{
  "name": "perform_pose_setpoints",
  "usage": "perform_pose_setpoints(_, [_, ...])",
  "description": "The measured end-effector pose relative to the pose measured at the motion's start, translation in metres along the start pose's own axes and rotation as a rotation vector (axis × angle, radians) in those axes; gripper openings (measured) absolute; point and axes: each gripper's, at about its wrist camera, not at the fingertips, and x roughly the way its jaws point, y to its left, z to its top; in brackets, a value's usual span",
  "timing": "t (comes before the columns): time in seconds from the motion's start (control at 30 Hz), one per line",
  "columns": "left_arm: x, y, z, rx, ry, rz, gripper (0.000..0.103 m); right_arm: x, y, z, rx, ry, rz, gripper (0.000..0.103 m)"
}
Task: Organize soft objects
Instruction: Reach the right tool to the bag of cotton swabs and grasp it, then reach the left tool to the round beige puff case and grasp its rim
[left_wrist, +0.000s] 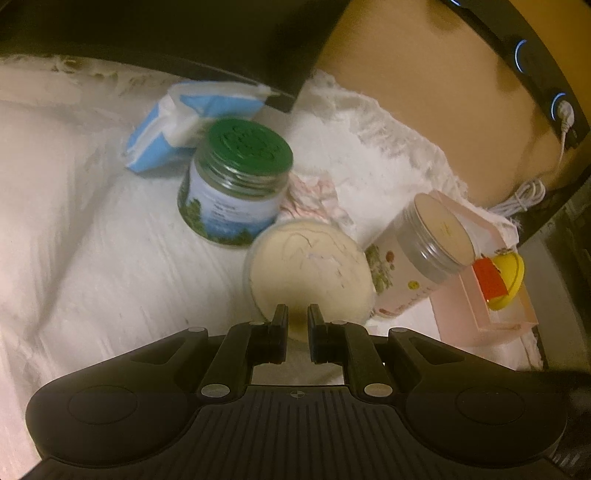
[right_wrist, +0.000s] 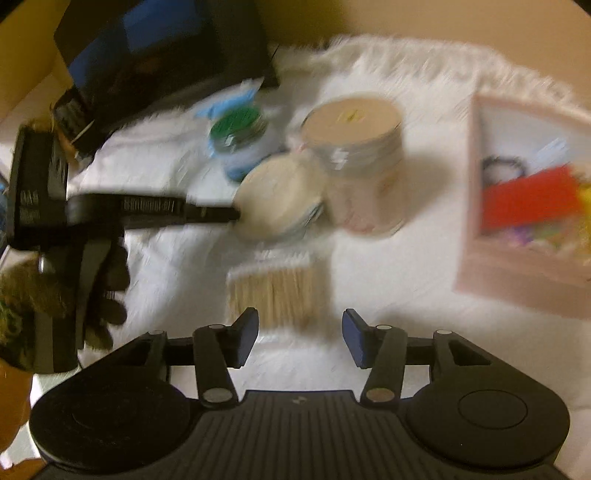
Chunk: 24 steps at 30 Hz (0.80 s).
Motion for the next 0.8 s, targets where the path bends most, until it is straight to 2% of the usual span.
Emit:
perform_pose_setpoints(0.13, [0.001, -0.006, -0.010, 0.011, 0.028, -0.006, 0.012, -0.005, -0.009, 0.012, 0.057, -0.079, -0.027, 0.056])
perform_pose_setpoints(0.3, [-0.002, -0.005, -0.032, 0.010, 0.076, -0.036, 0.013, 0.027, -0.008, 0.023, 0.130, -0.076, -0.027, 0.056])
perform_pose_setpoints(0.43, [-0.014, 0.003, -0.045, 0.001, 0.083, -0.056, 0.016, 0.058, -0.005, 0.027, 0.177, -0.056, -0.023, 0.056])
perform_pose_setpoints(0.53, [-0.031, 0.021, -0.051, -0.027, 0.061, -0.018, 0.016, 0.076, -0.002, 0.030, 0.179, -0.049, -0.031, 0.056])
perform_pose_setpoints(0.63, [-0.046, 0.043, -0.051, -0.083, 0.021, 0.030, 0.016, 0.085, 0.002, 0.034, 0.187, -0.065, 0.009, 0.056])
perform_pose_setpoints(0.67, [-0.050, 0.050, -0.052, -0.103, 0.007, 0.047, 0.016, 0.087, 0.004, 0.036, 0.189, -0.052, 0.030, 0.053])
perform_pose_setpoints(0.7, [-0.054, 0.056, -0.052, -0.121, -0.007, 0.062, 0.016, 0.089, 0.008, 0.037, 0.178, -0.032, 0.061, 0.041])
perform_pose_setpoints(0.73, [-0.057, 0.061, -0.051, -0.132, -0.018, 0.071, 0.016, 0.091, 0.015, 0.038, 0.158, -0.002, 0.084, 0.035])
perform_pose_setpoints(0.8, [-0.064, 0.066, -0.049, -0.140, -0.038, 0.080, 0.016, 0.092, 0.028, 0.035, 0.112, 0.011, 0.097, 0.034])
